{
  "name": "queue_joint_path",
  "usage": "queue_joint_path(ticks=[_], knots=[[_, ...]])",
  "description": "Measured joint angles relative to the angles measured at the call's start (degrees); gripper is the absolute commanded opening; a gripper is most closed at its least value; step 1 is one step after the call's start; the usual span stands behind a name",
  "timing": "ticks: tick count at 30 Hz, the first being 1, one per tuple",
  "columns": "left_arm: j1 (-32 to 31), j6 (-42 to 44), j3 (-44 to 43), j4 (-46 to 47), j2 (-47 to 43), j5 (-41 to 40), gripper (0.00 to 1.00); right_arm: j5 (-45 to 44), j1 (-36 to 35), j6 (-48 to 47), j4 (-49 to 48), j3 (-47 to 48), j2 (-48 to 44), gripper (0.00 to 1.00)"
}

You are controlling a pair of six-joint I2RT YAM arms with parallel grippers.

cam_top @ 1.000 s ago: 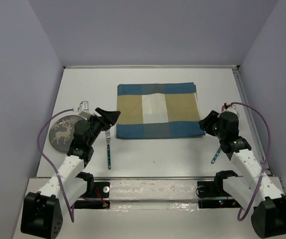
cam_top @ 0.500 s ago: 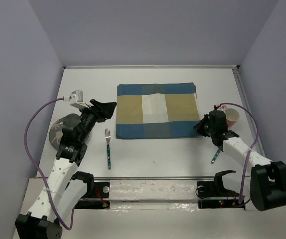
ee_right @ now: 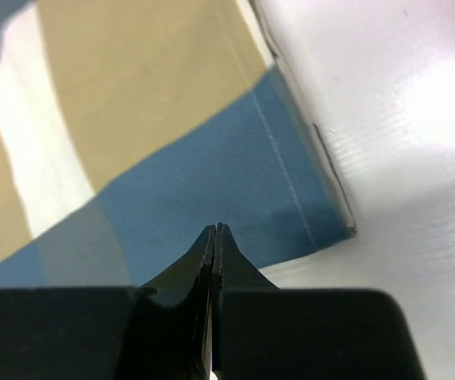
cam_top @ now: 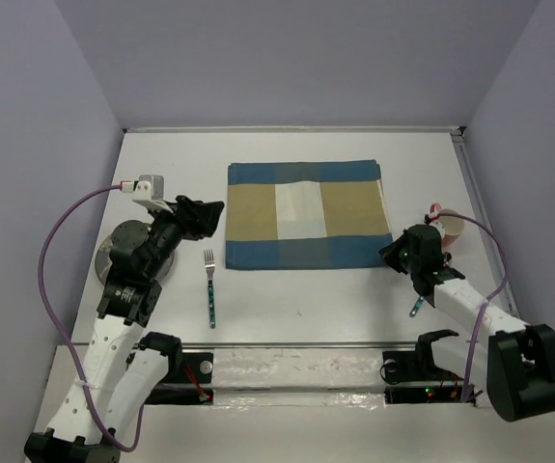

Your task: Set the dinner table for one person

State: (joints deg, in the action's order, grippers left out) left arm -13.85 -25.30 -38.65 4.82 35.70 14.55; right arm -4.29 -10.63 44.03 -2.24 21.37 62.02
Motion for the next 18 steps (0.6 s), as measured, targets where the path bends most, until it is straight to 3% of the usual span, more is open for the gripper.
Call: queue_joint_path(ticks=[10, 18], knots=[[-0.50, 2.60, 0.00, -2.97, -0.35, -3.78, 0.70, 0.09, 0.00, 0.48, 0.68, -1.77, -5.73, 0.00], [-0.59, -5.55, 3.98, -5.97, -2.84, -13.73, 0.70, 5.03, 0.00, -3.04, 1.64, -0.24, -5.75, 0.17]])
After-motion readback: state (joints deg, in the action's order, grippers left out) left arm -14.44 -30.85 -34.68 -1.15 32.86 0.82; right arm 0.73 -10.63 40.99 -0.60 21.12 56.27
